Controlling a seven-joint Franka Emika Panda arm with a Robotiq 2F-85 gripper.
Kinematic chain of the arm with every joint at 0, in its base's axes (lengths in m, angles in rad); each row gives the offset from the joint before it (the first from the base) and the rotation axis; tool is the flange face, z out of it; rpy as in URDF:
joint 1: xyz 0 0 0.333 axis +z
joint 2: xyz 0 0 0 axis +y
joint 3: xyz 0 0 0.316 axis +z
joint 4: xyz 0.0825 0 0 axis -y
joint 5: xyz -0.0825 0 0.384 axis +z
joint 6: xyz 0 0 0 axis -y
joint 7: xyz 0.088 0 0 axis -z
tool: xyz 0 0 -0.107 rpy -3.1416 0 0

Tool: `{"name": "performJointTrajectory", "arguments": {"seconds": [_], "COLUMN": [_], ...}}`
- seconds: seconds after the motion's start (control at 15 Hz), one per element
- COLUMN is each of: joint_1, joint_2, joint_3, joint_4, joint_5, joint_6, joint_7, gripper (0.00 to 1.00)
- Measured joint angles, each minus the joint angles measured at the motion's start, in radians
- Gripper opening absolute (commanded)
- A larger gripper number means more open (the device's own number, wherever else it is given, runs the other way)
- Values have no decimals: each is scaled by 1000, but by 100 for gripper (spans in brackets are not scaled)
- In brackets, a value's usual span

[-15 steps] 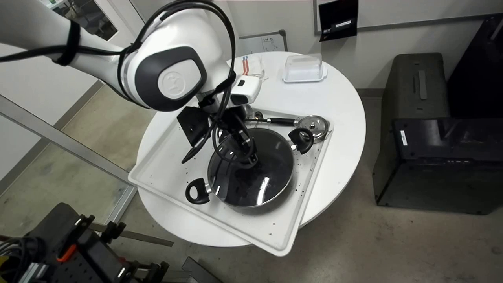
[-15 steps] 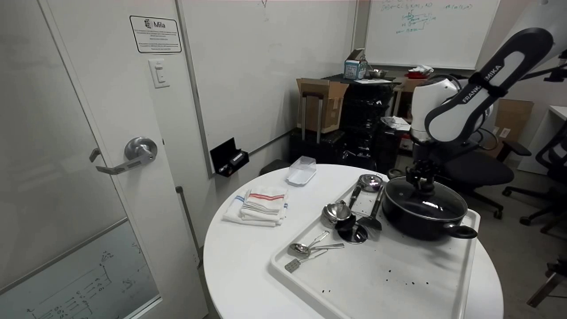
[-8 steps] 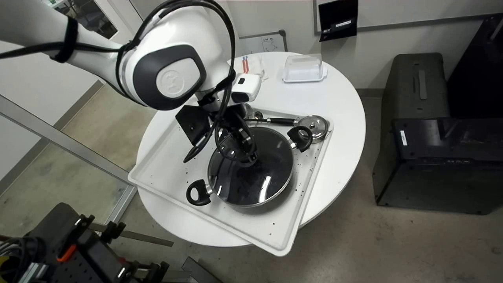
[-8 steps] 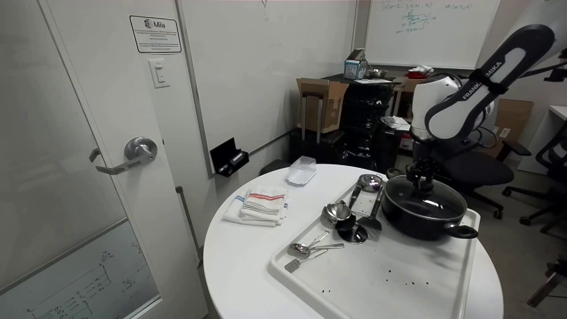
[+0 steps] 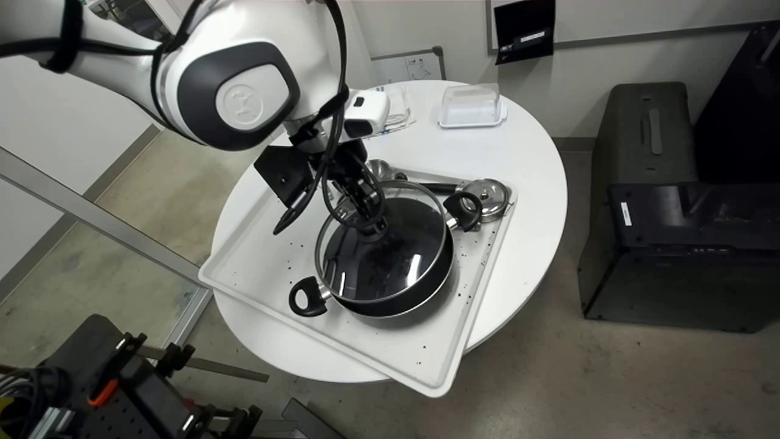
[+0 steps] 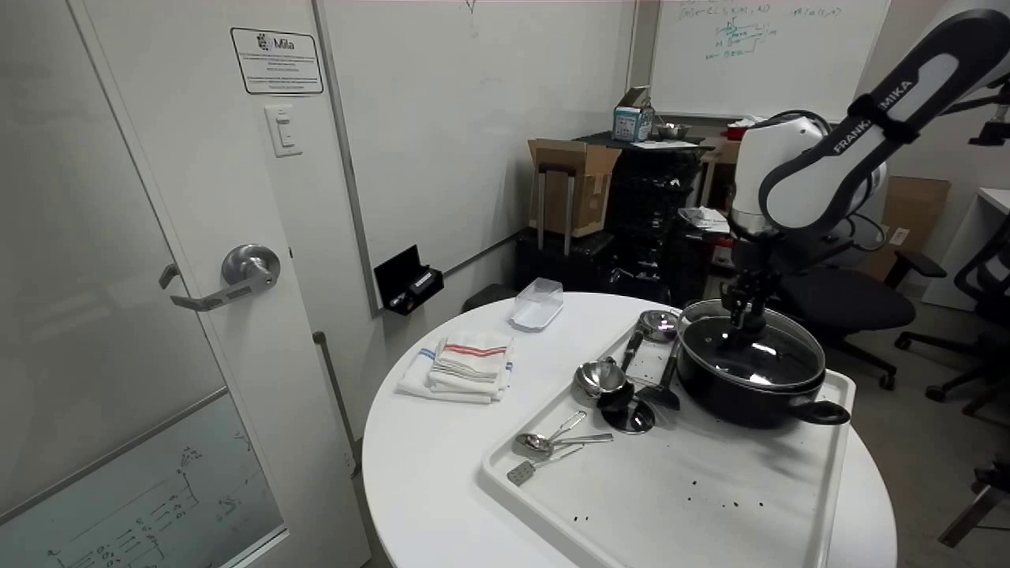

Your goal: Put the glass lid on the table.

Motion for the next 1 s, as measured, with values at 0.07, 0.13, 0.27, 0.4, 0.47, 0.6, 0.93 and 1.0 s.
{"name": "performJointTrajectory", "arguments": {"seconds": [0.07, 0.13, 0.27, 0.4, 0.47, 0.6, 0.93, 1.0], "joint_1": [0, -1, -2, -2, -1, 2, 40, 54], "joint_2": [-11, -22, -44, -64, -73, -87, -116, -122], "joint_3": [7, 14, 28, 44, 52, 71, 119, 126], "joint_4": [-7, -14, -31, -49, -58, -75, -126, -138], "joint_5": [5, 11, 21, 26, 26, 26, 25, 24], "joint_6": [-1, -1, -2, -2, -2, -2, 0, 0], "joint_7": [-8, -16, -32, -46, -53, -63, -79, -79], "gripper": [26, 26, 26, 26, 26, 26, 26, 26]}}
